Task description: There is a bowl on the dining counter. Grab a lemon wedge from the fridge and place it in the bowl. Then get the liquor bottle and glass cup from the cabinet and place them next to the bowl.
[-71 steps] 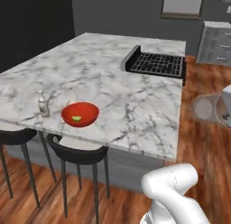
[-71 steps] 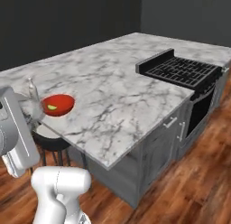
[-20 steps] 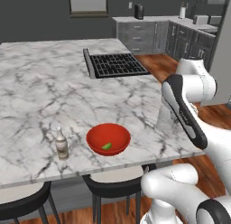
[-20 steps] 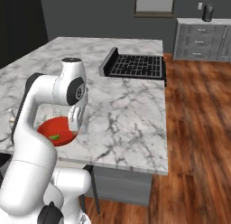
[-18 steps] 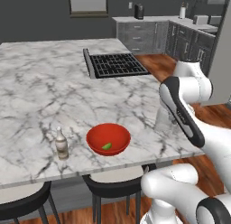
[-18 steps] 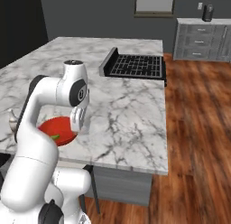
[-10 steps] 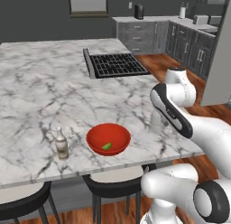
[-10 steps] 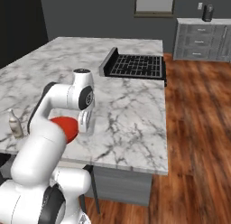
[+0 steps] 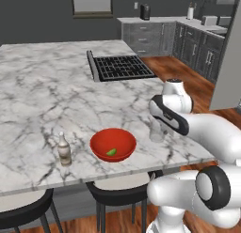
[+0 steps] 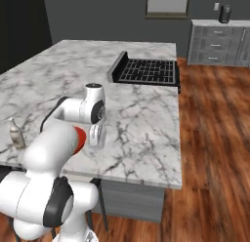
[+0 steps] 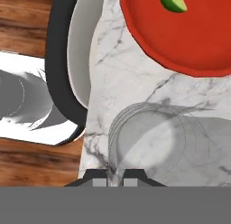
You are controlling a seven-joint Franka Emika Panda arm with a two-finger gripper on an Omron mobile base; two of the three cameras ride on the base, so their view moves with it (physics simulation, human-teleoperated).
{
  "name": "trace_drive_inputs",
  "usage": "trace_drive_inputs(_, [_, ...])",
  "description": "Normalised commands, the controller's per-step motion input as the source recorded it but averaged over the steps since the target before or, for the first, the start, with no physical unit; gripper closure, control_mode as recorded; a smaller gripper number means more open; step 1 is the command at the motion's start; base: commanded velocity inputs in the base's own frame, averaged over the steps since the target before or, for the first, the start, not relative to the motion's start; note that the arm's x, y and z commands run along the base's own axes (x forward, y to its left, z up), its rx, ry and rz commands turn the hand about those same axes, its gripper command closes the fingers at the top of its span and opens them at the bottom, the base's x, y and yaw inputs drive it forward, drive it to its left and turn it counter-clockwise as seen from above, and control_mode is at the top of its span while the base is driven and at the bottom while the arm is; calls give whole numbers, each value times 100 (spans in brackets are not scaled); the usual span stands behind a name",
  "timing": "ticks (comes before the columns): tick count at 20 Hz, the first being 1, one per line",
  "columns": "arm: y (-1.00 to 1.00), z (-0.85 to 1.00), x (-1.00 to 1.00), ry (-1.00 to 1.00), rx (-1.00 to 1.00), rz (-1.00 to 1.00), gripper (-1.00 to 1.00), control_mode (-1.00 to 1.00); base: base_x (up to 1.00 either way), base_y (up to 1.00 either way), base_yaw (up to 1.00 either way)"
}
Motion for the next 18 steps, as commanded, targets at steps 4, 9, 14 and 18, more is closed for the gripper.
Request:
trace_drive_inputs(4, [11,-40,33,0,0,0,100,-100,0,0,0])
trace_drive_inputs(9, [7,-38,28,0,0,0,100,-100,0,0,0])
trace_drive_inputs(14, [4,-35,21,0,0,0,100,-100,0,0,0])
trace_drive_inputs(18, [6,-26,8,0,0,0,100,-100,0,0,0])
